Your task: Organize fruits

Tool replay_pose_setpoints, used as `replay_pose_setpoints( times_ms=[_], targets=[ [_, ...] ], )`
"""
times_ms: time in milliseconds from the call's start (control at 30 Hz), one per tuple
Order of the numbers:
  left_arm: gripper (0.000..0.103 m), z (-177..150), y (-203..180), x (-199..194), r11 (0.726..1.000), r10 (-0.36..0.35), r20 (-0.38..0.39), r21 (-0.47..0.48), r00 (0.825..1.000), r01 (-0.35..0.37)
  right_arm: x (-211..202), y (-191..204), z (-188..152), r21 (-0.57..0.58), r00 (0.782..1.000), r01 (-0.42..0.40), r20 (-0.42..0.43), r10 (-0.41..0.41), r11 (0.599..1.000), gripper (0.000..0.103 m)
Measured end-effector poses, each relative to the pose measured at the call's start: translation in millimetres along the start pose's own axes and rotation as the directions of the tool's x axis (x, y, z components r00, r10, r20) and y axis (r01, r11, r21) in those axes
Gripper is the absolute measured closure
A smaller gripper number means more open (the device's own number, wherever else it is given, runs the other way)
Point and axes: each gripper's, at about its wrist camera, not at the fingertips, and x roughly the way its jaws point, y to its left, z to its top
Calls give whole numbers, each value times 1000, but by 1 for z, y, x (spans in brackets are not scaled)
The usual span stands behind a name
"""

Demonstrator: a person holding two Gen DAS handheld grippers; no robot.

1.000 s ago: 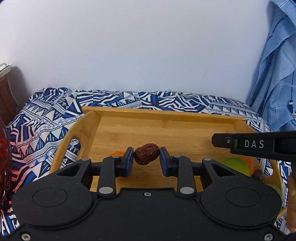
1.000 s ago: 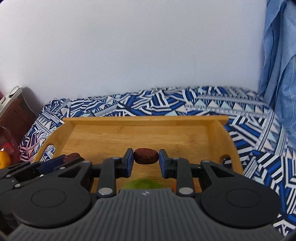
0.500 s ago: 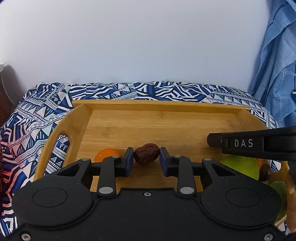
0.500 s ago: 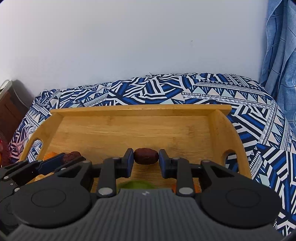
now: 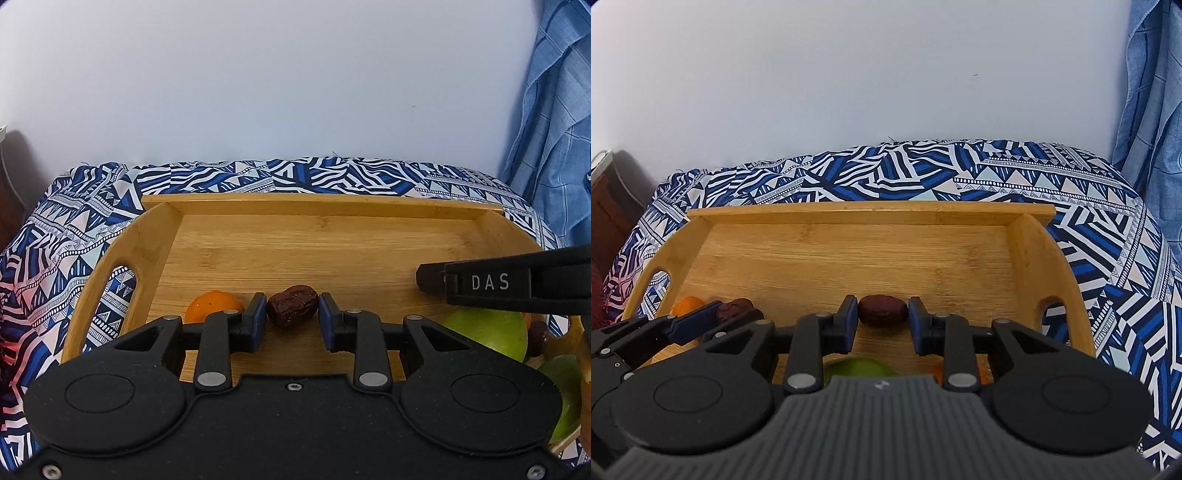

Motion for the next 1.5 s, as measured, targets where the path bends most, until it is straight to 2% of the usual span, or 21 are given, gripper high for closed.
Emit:
replay_pose_setpoints(
  times_ms=[400, 467, 500, 567, 633, 667, 833, 900, 1033, 1267, 1500],
  targets=[
    [74, -3, 0, -3, 1000, -5, 12, 1, 1000, 5, 1, 0, 0, 11, 1000, 1, -4, -1, 1000, 68],
    [74, -3, -2, -5, 1000, -3, 12, 15, 1000, 3, 0, 0, 0, 13, 1000, 1, 3, -1, 1000, 65],
    [74, -4, -3, -5, 1000, -3, 12, 20, 1000, 3, 0, 0, -1, 16, 1000, -1, 8, 1, 1000, 57],
    [73, -4, -3, -8, 1000, -4, 17, 23, 1000, 4, -4, -1, -2, 26, 1000, -7, 21, 6, 1000, 57],
    [70, -5, -4, -12, 1000, -7, 22, 19, 1000, 7, -8, -4, -4, 37, 999, -24, 36, 23, 999, 49],
    [66, -5, -4, -14, 1000, -8, 26, 16, 1000, 8, -11, -4, -5, 42, 999, -27, 42, 26, 999, 49],
    [63, -4, -5, -33, 1000, -12, 48, 21, 999, 11, -31, -4, -8, 37, 996, -37, 81, 34, 999, 47],
    [60, -5, -5, -44, 1000, -14, 57, 22, 998, 12, -43, -3, -9, 34, 994, -40, 99, 37, 999, 44],
    [48, -9, -4, -75, 1000, -7, 91, 23, 996, 5, -73, -1, -15, 9, 989, -30, 146, 28, 1000, 43],
    [38, -19, -4, -137, 1000, 5, 142, 26, 990, -9, -128, 7, -30, -29, 975, -27, 220, 33, 999, 40],
    [29, -43, -9, -198, 998, 34, 203, 47, 979, -44, -181, 17, -66, -69, 953, -24, 300, 44, 997, 37]
  ],
)
